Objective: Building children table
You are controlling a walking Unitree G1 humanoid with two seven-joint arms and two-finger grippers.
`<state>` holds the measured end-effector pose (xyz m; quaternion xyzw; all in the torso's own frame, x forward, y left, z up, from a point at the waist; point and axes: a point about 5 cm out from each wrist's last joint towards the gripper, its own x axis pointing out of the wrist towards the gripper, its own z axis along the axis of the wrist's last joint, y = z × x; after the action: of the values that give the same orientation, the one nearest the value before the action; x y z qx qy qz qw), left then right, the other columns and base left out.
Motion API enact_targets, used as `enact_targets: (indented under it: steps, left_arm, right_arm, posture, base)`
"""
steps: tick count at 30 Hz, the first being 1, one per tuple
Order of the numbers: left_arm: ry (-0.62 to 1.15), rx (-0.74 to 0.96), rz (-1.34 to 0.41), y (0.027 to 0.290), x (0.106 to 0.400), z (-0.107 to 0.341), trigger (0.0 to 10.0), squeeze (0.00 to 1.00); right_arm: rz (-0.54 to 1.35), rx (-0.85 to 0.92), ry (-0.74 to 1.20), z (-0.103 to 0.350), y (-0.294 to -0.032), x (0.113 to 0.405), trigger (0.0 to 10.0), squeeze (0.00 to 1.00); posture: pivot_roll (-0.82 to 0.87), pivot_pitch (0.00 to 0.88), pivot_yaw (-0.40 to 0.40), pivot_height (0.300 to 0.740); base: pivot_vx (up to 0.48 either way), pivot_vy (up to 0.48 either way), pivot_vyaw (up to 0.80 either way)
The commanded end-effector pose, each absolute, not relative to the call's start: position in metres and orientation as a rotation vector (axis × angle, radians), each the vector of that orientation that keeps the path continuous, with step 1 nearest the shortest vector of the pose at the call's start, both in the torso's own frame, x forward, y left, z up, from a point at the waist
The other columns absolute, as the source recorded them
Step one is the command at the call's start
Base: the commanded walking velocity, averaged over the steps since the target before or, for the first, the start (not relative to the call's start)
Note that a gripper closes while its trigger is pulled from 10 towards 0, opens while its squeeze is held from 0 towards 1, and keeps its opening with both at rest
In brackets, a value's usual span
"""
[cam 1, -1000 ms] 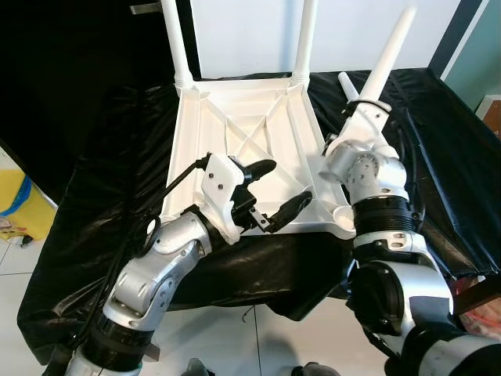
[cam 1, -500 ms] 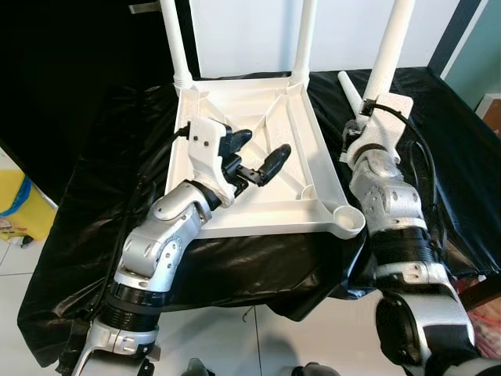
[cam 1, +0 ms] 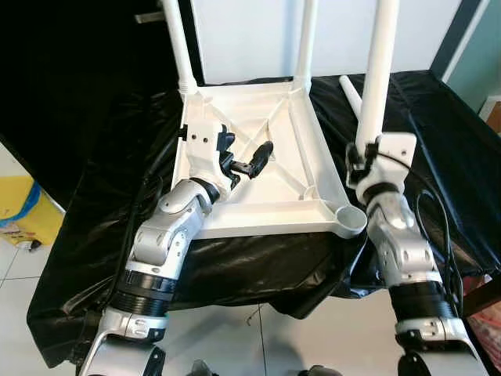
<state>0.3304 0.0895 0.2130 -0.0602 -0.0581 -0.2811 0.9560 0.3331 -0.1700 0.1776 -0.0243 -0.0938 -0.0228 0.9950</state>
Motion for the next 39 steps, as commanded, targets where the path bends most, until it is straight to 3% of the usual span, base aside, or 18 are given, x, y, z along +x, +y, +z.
enact_targets:
  steps: [1, 10, 20, 29, 39]
  left_arm:
    - [-0.117, -0.116, -0.51, 0.095, 0.333, 0.209, 10.0, 0.0]
    - [-0.122, -0.104, -0.346, 0.112, 0.333, 0.188, 10.0, 0.0]
    - [-0.233, -0.045, -0.169, 0.134, 0.312, 0.171, 10.0, 0.0]
    - [-0.307, -0.024, -0.163, 0.136, 0.298, 0.17, 10.0, 0.0]
    - [-0.385, 0.019, -0.238, 0.134, 0.294, 0.177, 10.0, 0.0]
  right_arm:
    - [-0.036, -0.066, -0.24, 0.184, -0.169, 0.331, 10.0, 0.0]
    - [-0.028, -0.079, -0.265, 0.171, -0.171, 0.318, 10.0, 0.0]
    - [0.04, -0.025, -0.401, 0.163, -0.156, 0.287, 10.0, 0.0]
    - [0.082, 0.001, -0.418, 0.158, -0.15, 0.277, 10.0, 0.0]
    - [0.107, -0.085, -0.482, 0.162, -0.174, 0.27, 10.0, 0.0]
  posture:
    - [-0.12, 0.008, 0.058, 0.74]
    - [-0.11, 0.0, 0.072, 0.74]
    - [-0.1, 0.0, 0.067, 0.74]
    - [-0.1, 0.0, 0.061, 0.74]
    - [-0.11, 0.0, 0.073, 0.74]
  base:
    - [0.0, 0.0, 0.0]
    - [0.0, 0.0, 0.0]
    - [0.0, 0.0, 0.0]
    - [0.0, 0.0, 0.0]
    - [0.0, 0.0, 0.0]
